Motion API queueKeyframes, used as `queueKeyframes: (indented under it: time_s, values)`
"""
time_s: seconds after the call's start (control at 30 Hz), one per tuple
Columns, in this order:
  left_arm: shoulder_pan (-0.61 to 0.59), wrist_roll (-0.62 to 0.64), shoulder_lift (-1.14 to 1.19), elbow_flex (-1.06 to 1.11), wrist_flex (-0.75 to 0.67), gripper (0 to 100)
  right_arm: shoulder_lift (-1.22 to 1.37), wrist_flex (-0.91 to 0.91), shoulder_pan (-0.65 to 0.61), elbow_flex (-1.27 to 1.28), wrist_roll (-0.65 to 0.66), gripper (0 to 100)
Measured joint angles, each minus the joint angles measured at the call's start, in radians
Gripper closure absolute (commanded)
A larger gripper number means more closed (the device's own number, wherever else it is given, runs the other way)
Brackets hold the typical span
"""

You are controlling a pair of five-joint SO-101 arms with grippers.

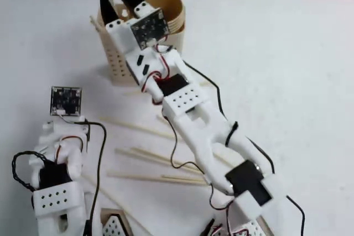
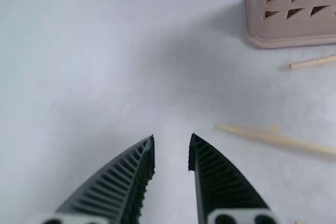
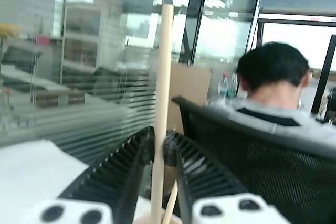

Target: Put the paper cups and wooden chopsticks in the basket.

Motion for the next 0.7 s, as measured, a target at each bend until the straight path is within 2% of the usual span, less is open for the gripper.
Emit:
queueKeyframes:
  time_s: [0.1,0.27,0.4,0.5,0.7]
  values:
    - [0.0,0.0,0.0,0.0,0.0,88,0.029,0.0,0.0,0.0,0.0,95.9]
    - [0.0,0.0,0.0,0.0,-0.002,88,0.034,0.086,0.0,0.0,0.0,84.9]
    - [0.0,0.0,0.0,0.0,-0.002,88,0.023,0.181,0.002,0.0,-0.002,89.9]
    - [0.0,0.0,0.0,0.0,-0.002,88,-0.043,0.264,0.0,0.0,-0.002,98.1]
    - [0.0,0.0,0.0,0.0,-0.002,88,-0.279,0.588,0.0,0.0,-0.002,98.2]
